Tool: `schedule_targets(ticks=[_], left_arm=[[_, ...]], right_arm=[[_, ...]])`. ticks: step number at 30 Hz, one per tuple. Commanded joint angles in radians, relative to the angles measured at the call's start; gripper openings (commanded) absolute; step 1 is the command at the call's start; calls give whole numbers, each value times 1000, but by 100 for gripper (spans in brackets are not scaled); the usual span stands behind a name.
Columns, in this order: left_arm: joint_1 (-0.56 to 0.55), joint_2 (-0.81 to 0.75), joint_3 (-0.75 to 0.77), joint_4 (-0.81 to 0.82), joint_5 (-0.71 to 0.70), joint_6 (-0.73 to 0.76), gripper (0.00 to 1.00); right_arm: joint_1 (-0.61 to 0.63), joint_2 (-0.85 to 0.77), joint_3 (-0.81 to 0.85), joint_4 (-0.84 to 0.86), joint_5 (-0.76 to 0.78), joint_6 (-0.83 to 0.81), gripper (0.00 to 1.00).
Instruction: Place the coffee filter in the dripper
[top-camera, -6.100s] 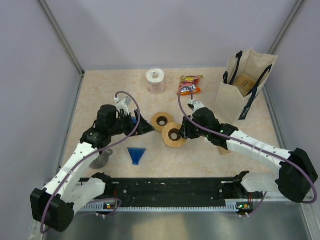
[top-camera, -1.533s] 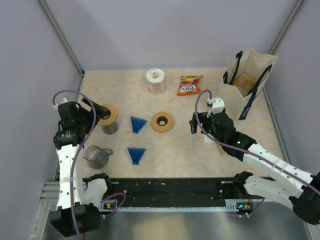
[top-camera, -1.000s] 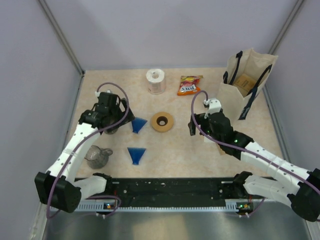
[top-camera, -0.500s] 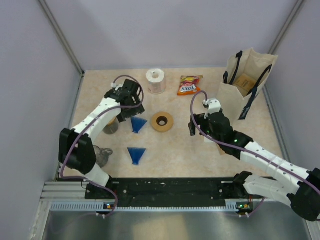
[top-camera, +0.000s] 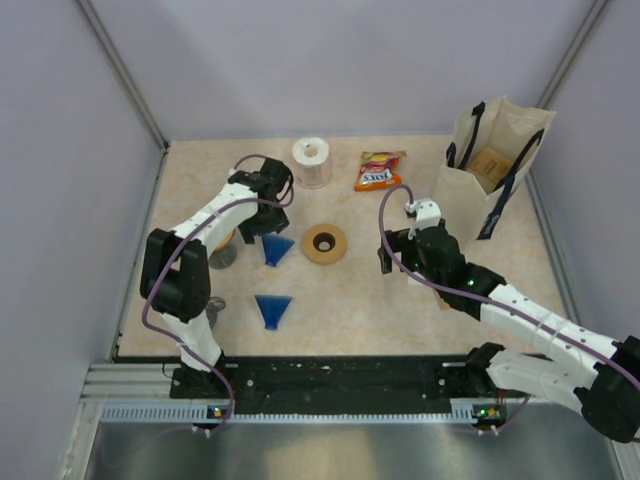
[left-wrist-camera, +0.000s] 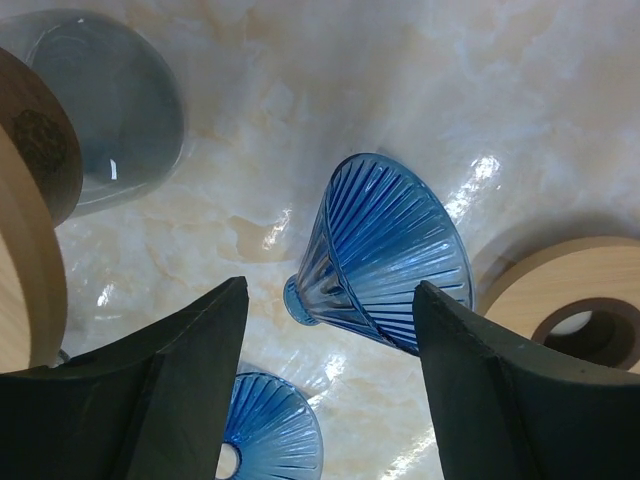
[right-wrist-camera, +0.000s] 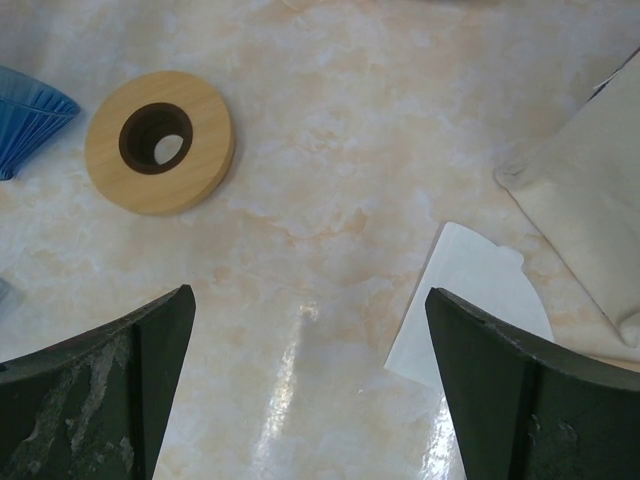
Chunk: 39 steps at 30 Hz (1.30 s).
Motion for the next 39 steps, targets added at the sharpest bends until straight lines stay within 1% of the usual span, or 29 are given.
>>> schedule_targets(ticks=[1, 2, 4, 8, 9, 11, 15, 17, 21, 25, 29, 30, 31, 33, 39], left_arm=[[-3, 15, 36, -23, -27, -24, 70], [-1, 18, 34, -20, -26, -24, 69], [-1, 24, 36, -13, -17, -22, 63], [-1, 46, 34, -14, -6, -28, 61], [-1, 49, 33, -13, -4, -28, 59], [-3, 50, 34, -8, 2, -27, 58], [-1, 47, 34, -3, 2, -27, 52], [-3, 50, 34, -5, 2, -28, 47], [-3, 50, 33, -5, 9, -28, 40], [-1, 49, 33, -11, 12, -25, 26], [-1, 33, 25, -8, 14, -27, 20], [-3, 32, 22, -8, 17, -27, 17], [-3, 26, 21, -6, 17, -27, 9], [-3, 20, 16, -3, 23, -17, 0], [-1, -35, -4, 12, 35, 16, 0]], right_arm=[[-6, -7, -14, 29, 23, -15, 99], [-7, -7, -16, 31, 23, -13, 99], [-6, -6, -16, 31, 26, -13, 99], [-6, -7, -19, 32, 31, -15, 99], [-6, -7, -19, 31, 34, -13, 99], [-6, -7, -19, 28, 41, -12, 99], [-6, -7, -19, 28, 43, -13, 99], [-7, -7, -19, 28, 46, -9, 99], [-6, -10, -19, 22, 54, -13, 99], [-6, -16, -20, 19, 60, -12, 99], [-4, -16, -20, 18, 64, -10, 99], [-6, -16, -20, 18, 63, -9, 99], [-6, -18, -20, 17, 63, -9, 99], [-6, -16, -22, 17, 66, -9, 99], [-4, -23, -22, 18, 67, -7, 99]])
